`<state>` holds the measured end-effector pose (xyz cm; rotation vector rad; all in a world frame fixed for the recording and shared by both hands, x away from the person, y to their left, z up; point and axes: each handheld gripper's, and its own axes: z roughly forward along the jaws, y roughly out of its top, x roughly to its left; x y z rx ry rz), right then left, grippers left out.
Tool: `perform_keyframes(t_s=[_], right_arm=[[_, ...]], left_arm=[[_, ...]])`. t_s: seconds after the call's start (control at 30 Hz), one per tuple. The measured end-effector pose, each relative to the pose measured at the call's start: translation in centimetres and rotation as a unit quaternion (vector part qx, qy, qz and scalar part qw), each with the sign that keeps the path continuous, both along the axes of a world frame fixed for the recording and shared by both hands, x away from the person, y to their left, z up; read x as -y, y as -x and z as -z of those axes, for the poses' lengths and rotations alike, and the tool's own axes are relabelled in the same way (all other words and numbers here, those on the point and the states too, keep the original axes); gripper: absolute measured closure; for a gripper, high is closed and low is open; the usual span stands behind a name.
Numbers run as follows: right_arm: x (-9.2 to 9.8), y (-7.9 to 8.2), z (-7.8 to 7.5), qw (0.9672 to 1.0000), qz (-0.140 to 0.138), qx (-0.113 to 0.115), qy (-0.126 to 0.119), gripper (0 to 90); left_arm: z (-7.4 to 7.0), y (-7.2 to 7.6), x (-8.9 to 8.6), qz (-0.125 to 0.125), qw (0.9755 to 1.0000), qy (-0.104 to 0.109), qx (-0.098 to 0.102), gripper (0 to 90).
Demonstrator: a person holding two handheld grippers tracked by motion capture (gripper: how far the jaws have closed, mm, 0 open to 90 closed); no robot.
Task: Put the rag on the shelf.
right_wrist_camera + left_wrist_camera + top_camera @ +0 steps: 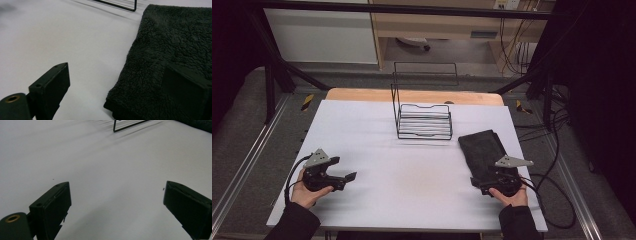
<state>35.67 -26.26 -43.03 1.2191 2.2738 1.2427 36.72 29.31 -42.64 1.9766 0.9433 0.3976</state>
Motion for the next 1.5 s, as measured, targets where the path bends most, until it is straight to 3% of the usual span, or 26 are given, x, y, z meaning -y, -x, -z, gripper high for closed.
perform_keyframes(t_s=[0.13, 0.17, 0.2, 0.27, 0.3, 0.4, 0.57, 0.67, 0.83, 0.93, 1.17, 1.5], right_arm=[[-0.5, -0.1, 0.2, 0.9998, 0.008, -0.001, 0.018, 21.4], [-0.6, -0.1, 0.2, 0.9997, 0.006, -0.003, 0.025, 24.9], [-0.7, -0.1, 0.3, 0.9993, 0.009, -0.001, 0.036, 34.0], [-0.8, -0.2, 0.4, 0.9992, 0.011, -0.005, 0.037, 36.1], [-0.9, -0.2, 0.5, 0.9989, 0.005, -0.008, 0.047, 41.2], [-1.1, -0.2, 0.8, 0.9979, 0.005, -0.014, 0.063, 45.3], [-1.3, -0.3, 1.2, 0.9951, 0.012, -0.003, 0.099, 56.9], [-1.7, -0.3, 1.6, 0.9918, 0.013, 0.006, 0.127, 60.0], [-2.0, -0.2, 1.7, 0.9885, 0.011, 0.017, 0.150, 64.9], [-1.8, -0.4, 1.6, 0.9883, 0.017, 0.015, 0.151, 73.9], [-1.7, -0.5, 1.1, 0.9901, 0.029, -0.001, 0.138, 83.6], [-1.3, 0.1, -0.4, 0.9946, 0.026, 0.003, 0.100, 85.2]], left_arm=[[0.0, 0.0, 0.1, -0.001, 1.0000, -0.001, -0.001, 7.7], [0.1, 0.0, 0.1, -0.001, 1.0000, -0.001, -0.001, 7.8], [0.1, 0.0, 0.1, -0.001, 1.0000, -0.001, -0.001, 7.9], [0.1, 0.0, 0.1, -0.001, 1.0000, -0.001, -0.002, 8.1], [0.1, 0.0, 0.1, 0.000, 1.0000, -0.004, -0.003, 8.2], [0.1, 0.0, 0.1, -0.001, 1.0000, -0.004, -0.004, 8.3], [0.1, 0.0, 0.1, -0.002, 1.0000, -0.004, -0.004, 8.6], [0.1, 0.0, 0.1, -0.004, 1.0000, -0.004, -0.005, 8.6], [0.1, 0.1, 0.1, -0.003, 1.0000, -0.005, -0.005, 8.8], [0.1, 0.0, 0.1, -0.003, 1.0000, -0.004, -0.005, 8.9], [0.1, 0.0, 0.1, -0.003, 1.0000, -0.005, -0.006, 8.9], [0.1, 0.0, 0.1, -0.004, 1.0000, -0.004, -0.005, 9.1]])
